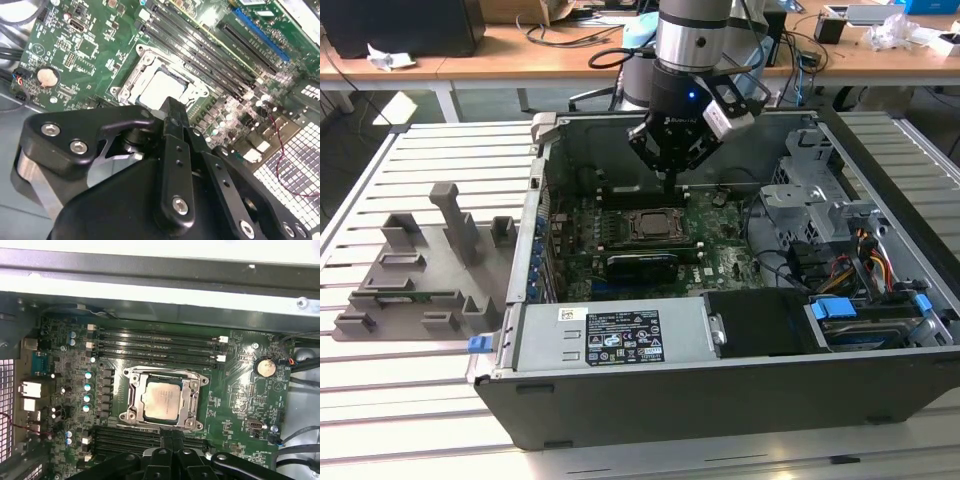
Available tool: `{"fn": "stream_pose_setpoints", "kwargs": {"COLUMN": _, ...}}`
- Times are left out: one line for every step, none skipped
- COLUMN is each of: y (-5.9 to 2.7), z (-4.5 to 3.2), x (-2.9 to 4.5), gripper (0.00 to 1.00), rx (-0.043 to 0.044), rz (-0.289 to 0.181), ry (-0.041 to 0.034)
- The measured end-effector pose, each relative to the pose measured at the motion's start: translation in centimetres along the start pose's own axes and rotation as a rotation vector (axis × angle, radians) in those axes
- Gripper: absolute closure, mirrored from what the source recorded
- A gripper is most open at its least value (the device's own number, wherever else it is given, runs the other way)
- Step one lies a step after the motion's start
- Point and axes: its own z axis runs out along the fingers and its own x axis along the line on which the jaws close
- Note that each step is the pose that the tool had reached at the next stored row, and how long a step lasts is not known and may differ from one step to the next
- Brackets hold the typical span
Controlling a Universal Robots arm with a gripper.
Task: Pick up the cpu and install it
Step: 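Install the second cpu locking lever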
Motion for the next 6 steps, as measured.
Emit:
{"fn": "stream_pose_setpoints", "kwargs": {"y": 0.00, "z": 0.00, "x": 0.00, "gripper": 0.89, "rx": 0.0000, "rz": 0.000, "ry": 0.0000}}
{"fn": "stream_pose_setpoints", "kwargs": {"y": 0.00, "z": -0.01, "x": 0.00, "gripper": 0.89, "rx": 0.0001, "rz": 0.000, "ry": 0.0001}}
{"fn": "stream_pose_setpoints", "kwargs": {"y": 0.00, "z": 0.00, "x": 0.00, "gripper": 0.89, "rx": 0.0000, "rz": 0.000, "ry": 0.0000}}
{"fn": "stream_pose_setpoints", "kwargs": {"y": 0.00, "z": 0.00, "x": 0.00, "gripper": 0.89, "rx": -0.0001, "rz": 0.000, "ry": 0.0000}}
{"fn": "stream_pose_setpoints", "kwargs": {"y": 0.00, "z": 0.00, "x": 0.00, "gripper": 0.89, "rx": 0.0000, "rz": 0.000, "ry": 0.0001}}
{"fn": "stream_pose_setpoints", "kwargs": {"y": 0.00, "z": -0.01, "x": 0.00, "gripper": 0.89, "rx": -0.0001, "rz": 0.000, "ry": 0.0001}}
